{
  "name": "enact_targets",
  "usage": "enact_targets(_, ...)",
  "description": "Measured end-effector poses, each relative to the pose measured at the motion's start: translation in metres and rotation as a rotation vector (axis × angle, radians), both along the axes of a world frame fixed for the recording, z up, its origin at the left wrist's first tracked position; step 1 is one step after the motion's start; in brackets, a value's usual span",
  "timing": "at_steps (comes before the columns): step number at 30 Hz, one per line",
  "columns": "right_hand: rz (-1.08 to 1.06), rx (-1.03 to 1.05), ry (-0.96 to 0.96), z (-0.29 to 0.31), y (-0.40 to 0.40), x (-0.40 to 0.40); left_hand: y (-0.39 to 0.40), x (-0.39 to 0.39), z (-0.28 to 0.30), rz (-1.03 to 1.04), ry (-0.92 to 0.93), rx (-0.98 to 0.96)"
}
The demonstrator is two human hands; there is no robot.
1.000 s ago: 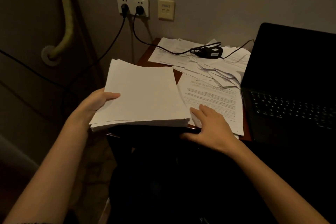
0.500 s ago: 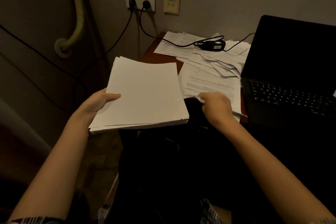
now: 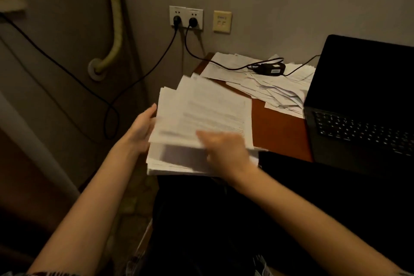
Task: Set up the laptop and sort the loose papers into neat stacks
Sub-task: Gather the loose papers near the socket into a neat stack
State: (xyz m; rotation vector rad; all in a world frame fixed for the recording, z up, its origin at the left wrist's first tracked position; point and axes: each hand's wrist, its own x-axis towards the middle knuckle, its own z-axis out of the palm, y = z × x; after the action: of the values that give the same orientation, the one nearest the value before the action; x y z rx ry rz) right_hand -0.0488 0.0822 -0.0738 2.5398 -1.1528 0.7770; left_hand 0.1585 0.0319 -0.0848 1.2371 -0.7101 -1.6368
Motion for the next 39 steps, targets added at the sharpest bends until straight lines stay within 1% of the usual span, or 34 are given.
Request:
enact_targets(2, 0.042, 0.231, 0.138, -0.018, 0.008, 0.008, 0.001, -0.006, 0.002, -0.034, -0.029, 0.015)
enact_targets(3, 0.039, 0.277, 0.18, -0.019, 0.01, 0.007, 0.001, -0.009, 0.002, -0.06, -0.086, 0.018)
enact_targets(4, 0.034, 0.321, 0.211, -0.013, 0.011, 0.005, 0.0, -0.011, 0.002, -0.095, -0.154, 0.018)
enact_targets(5, 0.027, 0.391, 0.169, -0.007, 0.009, 0.001, -0.001, -0.012, 0.002, -0.134, -0.215, 0.004)
enact_targets(6, -0.026, 0.476, 0.047, -0.001, 0.002, -0.004, -0.003, -0.011, 0.0, -0.163, -0.268, -0.023)
enact_targets(7, -0.139, 0.549, -0.112, 0.006, -0.01, -0.013, -0.005, -0.009, -0.001, -0.182, -0.307, -0.055)
enact_targets(8, -0.289, 0.586, -0.227, 0.009, -0.025, -0.025, -0.005, -0.008, 0.001, -0.189, -0.327, -0.09)
enact_targets(9, -0.426, 0.614, -0.285, 0.012, -0.038, -0.038, -0.005, -0.008, 0.005, -0.186, -0.324, -0.118)
enact_targets(10, -0.517, 0.676, -0.272, 0.014, -0.05, -0.051, -0.004, -0.006, 0.008, -0.182, -0.301, -0.148)
enact_targets(11, -0.54, 0.756, -0.26, 0.015, -0.06, -0.062, -0.005, -0.004, 0.01, -0.174, -0.266, -0.187)
enact_targets(12, -0.498, 0.841, -0.293, 0.016, -0.069, -0.071, -0.007, -0.003, 0.011, -0.168, -0.231, -0.245)
enact_targets(13, -0.417, 0.935, -0.392, 0.019, -0.075, -0.077, -0.01, -0.002, 0.013, -0.146, -0.2, -0.305)
enact_targets(15, -0.16, 1.115, -0.774, 0.028, -0.088, -0.082, -0.016, -0.006, 0.022, -0.064, -0.157, -0.419)
enact_targets(16, -0.057, 1.143, -0.964, 0.035, -0.096, -0.082, -0.021, -0.009, 0.029, -0.024, -0.144, -0.472)
enact_targets(17, 0.007, 1.093, -1.086, 0.043, -0.106, -0.083, -0.027, -0.014, 0.037, 0.004, -0.143, -0.527)
enact_targets(19, 0.059, 0.885, -1.173, 0.063, -0.125, -0.084, -0.039, -0.028, 0.057, 0.062, -0.185, -0.647)
enact_targets(22, 0.19, 0.638, -1.243, 0.093, -0.148, -0.084, -0.062, -0.051, 0.082, 0.162, -0.227, -0.831)
enact_targets(25, 0.226, 0.503, -1.264, 0.108, -0.165, -0.085, -0.086, -0.066, 0.092, 0.213, -0.247, -0.916)
enact_targets(28, 0.17, 0.486, -1.222, 0.098, -0.18, -0.09, -0.105, -0.072, 0.083, 0.261, -0.333, -0.858)
enact_targets(31, 0.076, 0.581, -1.197, 0.069, -0.191, -0.101, -0.114, -0.072, 0.064, 0.263, -0.389, -0.784)
enact_targets(32, 0.062, 0.629, -1.199, 0.061, -0.193, -0.103, -0.116, -0.073, 0.059, 0.254, -0.403, -0.791)
enact_targets(35, 0.093, 0.724, -1.198, 0.046, -0.203, -0.103, -0.125, -0.088, 0.052, 0.278, -0.361, -0.832)
enact_targets(37, 0.099, 0.687, -1.201, 0.047, -0.209, -0.098, -0.134, -0.101, 0.056, 0.348, -0.364, -0.814)
enact_targets(39, 0.084, 0.624, -1.157, 0.052, -0.216, -0.095, -0.146, -0.104, 0.061, 0.382, -0.439, -0.771)
